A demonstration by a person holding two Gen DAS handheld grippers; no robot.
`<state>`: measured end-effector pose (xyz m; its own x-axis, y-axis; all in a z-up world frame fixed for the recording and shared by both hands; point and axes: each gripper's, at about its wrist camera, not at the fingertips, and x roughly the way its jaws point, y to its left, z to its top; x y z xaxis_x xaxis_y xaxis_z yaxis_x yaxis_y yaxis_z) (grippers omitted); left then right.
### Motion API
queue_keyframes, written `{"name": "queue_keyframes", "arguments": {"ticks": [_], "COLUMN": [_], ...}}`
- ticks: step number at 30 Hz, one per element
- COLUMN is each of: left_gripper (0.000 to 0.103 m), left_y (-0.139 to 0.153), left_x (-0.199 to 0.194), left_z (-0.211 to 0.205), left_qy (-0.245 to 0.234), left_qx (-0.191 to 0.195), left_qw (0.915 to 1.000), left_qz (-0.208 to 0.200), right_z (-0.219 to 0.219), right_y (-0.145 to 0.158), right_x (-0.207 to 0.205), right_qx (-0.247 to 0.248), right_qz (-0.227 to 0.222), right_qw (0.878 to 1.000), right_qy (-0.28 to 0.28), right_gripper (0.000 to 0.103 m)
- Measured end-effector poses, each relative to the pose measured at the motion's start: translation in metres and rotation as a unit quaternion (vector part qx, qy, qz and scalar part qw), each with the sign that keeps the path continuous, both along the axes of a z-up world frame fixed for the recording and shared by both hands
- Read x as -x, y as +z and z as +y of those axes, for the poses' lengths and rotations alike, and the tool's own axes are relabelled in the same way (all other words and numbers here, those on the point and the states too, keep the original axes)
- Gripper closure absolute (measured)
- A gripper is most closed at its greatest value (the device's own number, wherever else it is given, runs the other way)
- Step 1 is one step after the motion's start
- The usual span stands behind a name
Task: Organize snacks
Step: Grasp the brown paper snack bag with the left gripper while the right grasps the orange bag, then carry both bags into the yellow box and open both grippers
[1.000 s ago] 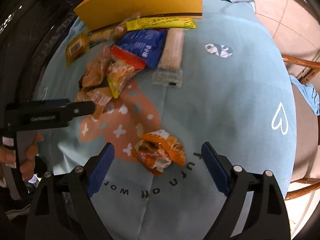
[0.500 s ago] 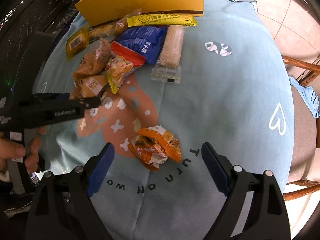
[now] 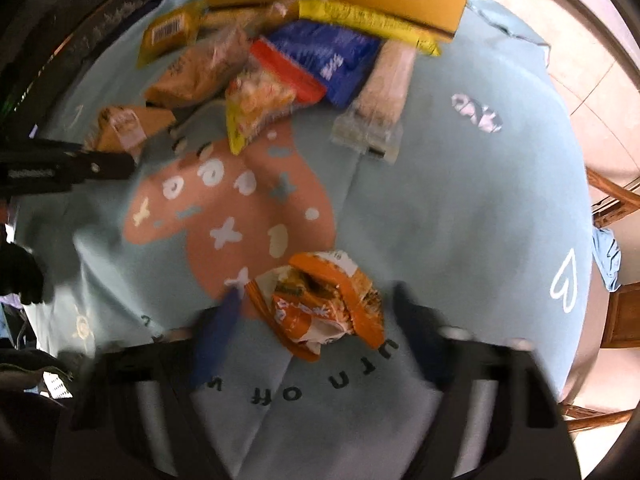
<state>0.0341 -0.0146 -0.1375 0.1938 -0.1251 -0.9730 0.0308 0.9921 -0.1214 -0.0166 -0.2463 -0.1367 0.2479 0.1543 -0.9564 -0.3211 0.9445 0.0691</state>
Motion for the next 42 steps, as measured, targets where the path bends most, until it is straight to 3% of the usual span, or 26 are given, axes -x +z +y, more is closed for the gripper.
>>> {"name": "queue_keyframes", "arguments": {"ticks": [4, 15, 26, 33, 42], "left_gripper": [0.06, 0.06, 0.06, 0.06, 0.059], "left_y": [0.0, 0.021, 0.085, 0.127, 0.162], "left_x": [0.007, -0.004, -0.021, -0.051, -0.136], "left_z": [0.011, -0.005, -0.001, -0.004, -0.018], "left_qy": [0.006, 0.007, 0.013, 0.012, 0.017], "left_qx": [0.005, 0.007, 0.014, 0.027, 0.024], "left_qw": [1.0, 0.9998, 0.9955, 0.9907, 0.9834], "left_qz": [0.003, -0.019, -0.093, -0.133, -0.179], "right_z": [-0.008, -0.017, -0.021, -0.026, -0.033], "right_y": [0.004, 0.038, 0.099, 0.135, 0.172], "right_x": [-0.001, -0.011, -0.041, -0.083, -0.165], "right_qx": [-0.019, -0.082, -0.124, -0.148, -0.2], "right_qz": [-0.003, -0.019, -0.075, -0.119, -0.163], "right_qw": [1.0, 0.996, 0.988, 0.98, 0.962], "right_qy": [-0.013, -0.042, -0.056, -0.061, -0.091], "right_gripper": [0.052, 0.053, 0.053, 0.053, 0.053]}}
